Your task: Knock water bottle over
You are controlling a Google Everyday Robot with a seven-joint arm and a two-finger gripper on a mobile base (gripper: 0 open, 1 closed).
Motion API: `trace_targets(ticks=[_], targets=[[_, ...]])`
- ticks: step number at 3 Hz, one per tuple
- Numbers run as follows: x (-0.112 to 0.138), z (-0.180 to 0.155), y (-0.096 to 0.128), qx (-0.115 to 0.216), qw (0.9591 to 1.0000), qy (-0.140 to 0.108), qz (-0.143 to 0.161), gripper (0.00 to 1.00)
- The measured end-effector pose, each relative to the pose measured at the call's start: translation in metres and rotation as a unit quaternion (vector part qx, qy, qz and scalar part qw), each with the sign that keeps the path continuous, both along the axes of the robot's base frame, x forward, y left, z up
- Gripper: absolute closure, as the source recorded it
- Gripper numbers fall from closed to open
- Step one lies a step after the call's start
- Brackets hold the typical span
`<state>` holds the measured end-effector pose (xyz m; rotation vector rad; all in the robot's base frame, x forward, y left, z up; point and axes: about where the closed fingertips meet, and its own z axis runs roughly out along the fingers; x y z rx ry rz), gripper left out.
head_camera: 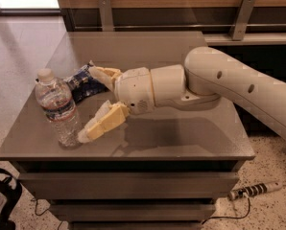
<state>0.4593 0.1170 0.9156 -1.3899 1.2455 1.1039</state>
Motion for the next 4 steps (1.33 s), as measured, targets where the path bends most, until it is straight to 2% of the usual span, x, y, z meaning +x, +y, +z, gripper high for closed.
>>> trace_targets(ticks=[2, 3, 4], targets=[[-0.002, -0.005, 0.036, -0.012, 0.9996, 0.012, 0.023, 0.0], [-0.003, -0.009, 0.047, -0.009, 0.9992, 0.016, 0.035, 0.18], [-0.004, -0.008, 0.049, -0.01, 0.9991, 0.016, 0.038, 0.42]])
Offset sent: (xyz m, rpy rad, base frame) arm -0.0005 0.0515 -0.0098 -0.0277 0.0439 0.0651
